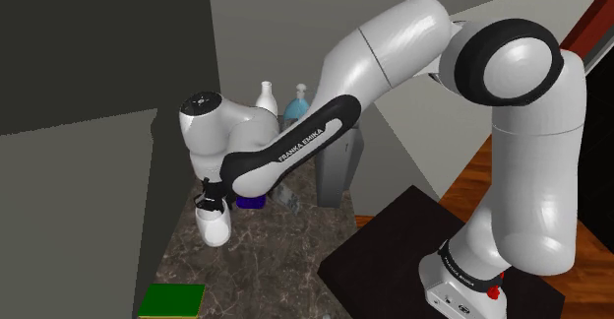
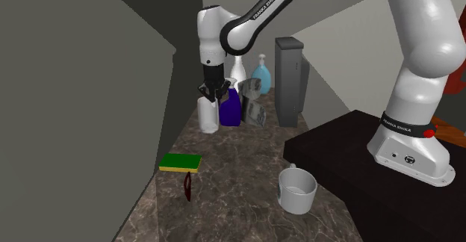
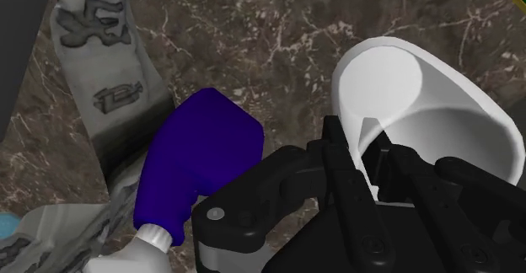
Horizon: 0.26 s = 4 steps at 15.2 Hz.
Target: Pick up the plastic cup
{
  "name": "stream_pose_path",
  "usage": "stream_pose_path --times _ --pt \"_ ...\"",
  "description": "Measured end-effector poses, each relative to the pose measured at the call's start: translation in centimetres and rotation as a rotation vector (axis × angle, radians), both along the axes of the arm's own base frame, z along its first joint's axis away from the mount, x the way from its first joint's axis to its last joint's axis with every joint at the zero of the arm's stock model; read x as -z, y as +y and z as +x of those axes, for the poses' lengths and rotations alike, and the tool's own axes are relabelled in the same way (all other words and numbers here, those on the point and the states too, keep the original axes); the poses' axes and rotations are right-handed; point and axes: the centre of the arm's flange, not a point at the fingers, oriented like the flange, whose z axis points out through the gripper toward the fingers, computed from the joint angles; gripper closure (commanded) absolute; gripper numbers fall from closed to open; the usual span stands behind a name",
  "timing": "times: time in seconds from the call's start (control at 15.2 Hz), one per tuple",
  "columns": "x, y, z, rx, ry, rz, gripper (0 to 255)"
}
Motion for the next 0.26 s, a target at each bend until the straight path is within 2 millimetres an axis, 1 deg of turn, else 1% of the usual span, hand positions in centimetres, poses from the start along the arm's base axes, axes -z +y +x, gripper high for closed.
stream_pose_path --times 0.26 --pt "-1.8 0.1 -0.1 0.000 0.000 0.000 255"
